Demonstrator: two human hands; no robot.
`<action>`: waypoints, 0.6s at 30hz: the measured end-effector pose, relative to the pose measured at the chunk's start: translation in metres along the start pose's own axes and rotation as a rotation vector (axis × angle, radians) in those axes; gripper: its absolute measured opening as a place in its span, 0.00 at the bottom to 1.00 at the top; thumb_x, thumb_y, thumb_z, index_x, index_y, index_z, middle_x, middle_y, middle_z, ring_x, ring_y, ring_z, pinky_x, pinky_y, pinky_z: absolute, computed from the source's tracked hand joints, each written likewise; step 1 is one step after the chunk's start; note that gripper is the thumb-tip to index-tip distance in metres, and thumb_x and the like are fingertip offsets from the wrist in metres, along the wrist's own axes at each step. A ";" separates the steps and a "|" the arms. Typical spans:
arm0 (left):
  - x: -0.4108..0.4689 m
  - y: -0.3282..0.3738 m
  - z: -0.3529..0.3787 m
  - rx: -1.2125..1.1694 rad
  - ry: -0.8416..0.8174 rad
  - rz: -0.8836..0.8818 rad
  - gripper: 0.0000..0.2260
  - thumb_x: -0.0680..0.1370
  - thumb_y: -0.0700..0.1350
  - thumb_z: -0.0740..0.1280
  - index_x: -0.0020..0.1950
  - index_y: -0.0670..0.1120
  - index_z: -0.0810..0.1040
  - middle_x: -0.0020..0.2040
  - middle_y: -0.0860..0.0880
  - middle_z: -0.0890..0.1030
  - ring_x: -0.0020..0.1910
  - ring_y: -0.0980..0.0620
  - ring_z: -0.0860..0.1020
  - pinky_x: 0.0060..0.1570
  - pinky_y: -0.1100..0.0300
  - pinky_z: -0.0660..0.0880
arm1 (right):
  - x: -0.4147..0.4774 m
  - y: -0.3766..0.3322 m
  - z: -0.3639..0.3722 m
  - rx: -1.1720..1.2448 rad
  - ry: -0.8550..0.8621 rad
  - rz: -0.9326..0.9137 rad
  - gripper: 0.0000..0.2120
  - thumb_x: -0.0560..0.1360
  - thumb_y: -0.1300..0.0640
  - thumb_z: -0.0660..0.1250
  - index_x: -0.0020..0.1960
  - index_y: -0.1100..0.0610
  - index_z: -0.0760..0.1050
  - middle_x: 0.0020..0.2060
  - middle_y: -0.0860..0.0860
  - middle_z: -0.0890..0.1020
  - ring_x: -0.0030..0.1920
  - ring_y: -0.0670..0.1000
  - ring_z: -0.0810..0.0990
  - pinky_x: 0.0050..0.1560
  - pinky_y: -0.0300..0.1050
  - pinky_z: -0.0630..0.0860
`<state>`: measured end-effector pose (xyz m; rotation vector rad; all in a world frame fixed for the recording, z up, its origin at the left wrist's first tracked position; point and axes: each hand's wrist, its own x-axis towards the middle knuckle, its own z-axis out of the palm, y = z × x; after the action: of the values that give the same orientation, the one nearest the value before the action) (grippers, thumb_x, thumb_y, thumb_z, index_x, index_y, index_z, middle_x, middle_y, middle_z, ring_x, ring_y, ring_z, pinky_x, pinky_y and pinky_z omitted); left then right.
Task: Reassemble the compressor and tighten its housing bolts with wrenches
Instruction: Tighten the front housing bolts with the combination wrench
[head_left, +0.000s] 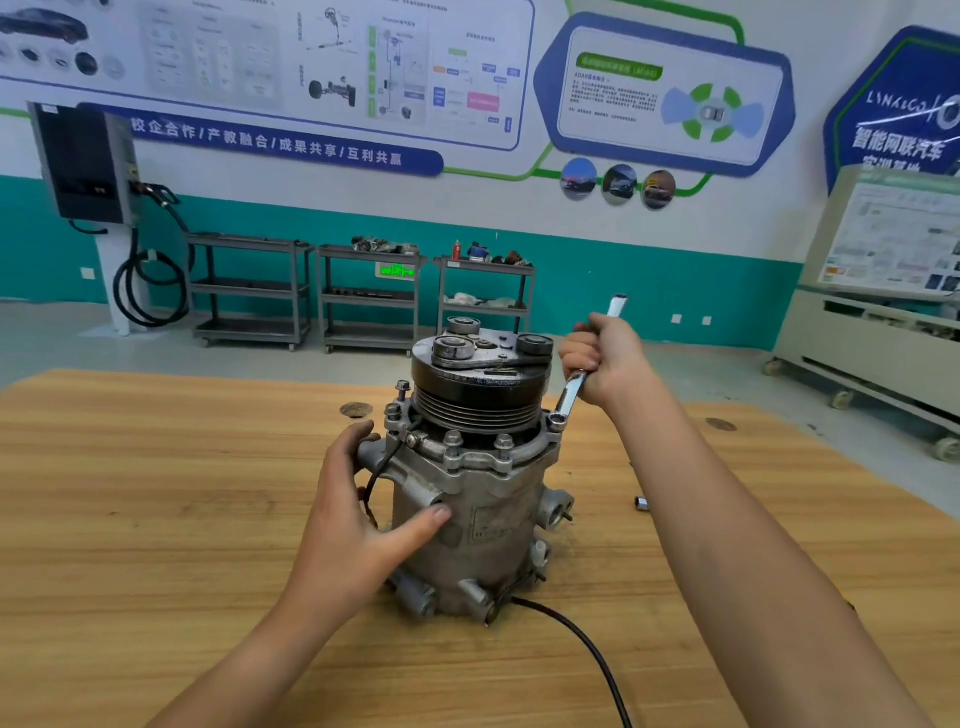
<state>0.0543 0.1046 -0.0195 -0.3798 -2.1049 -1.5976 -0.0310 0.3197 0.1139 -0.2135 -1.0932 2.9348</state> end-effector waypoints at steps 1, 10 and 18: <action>0.000 0.000 0.000 0.001 0.001 0.000 0.39 0.54 0.63 0.71 0.62 0.66 0.58 0.63 0.58 0.68 0.66 0.57 0.67 0.65 0.56 0.65 | 0.001 0.002 -0.001 -0.001 -0.007 0.032 0.18 0.82 0.55 0.51 0.34 0.57 0.60 0.15 0.47 0.58 0.12 0.44 0.55 0.11 0.34 0.51; 0.000 0.000 0.000 0.008 0.001 -0.010 0.42 0.54 0.64 0.71 0.64 0.62 0.58 0.65 0.55 0.68 0.67 0.55 0.66 0.67 0.50 0.66 | -0.003 0.000 -0.017 0.133 0.102 -0.115 0.17 0.81 0.59 0.50 0.34 0.55 0.58 0.15 0.47 0.57 0.13 0.44 0.54 0.13 0.35 0.52; -0.002 0.001 0.000 -0.003 0.008 -0.013 0.42 0.54 0.64 0.71 0.65 0.61 0.58 0.64 0.55 0.68 0.67 0.53 0.67 0.67 0.48 0.66 | -0.048 0.016 -0.035 0.201 0.275 -0.603 0.09 0.79 0.62 0.50 0.39 0.56 0.59 0.24 0.48 0.58 0.19 0.46 0.58 0.22 0.34 0.60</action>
<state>0.0564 0.1054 -0.0195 -0.3610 -2.1037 -1.6074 0.0219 0.3281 0.0833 -0.2275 -0.6681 2.3638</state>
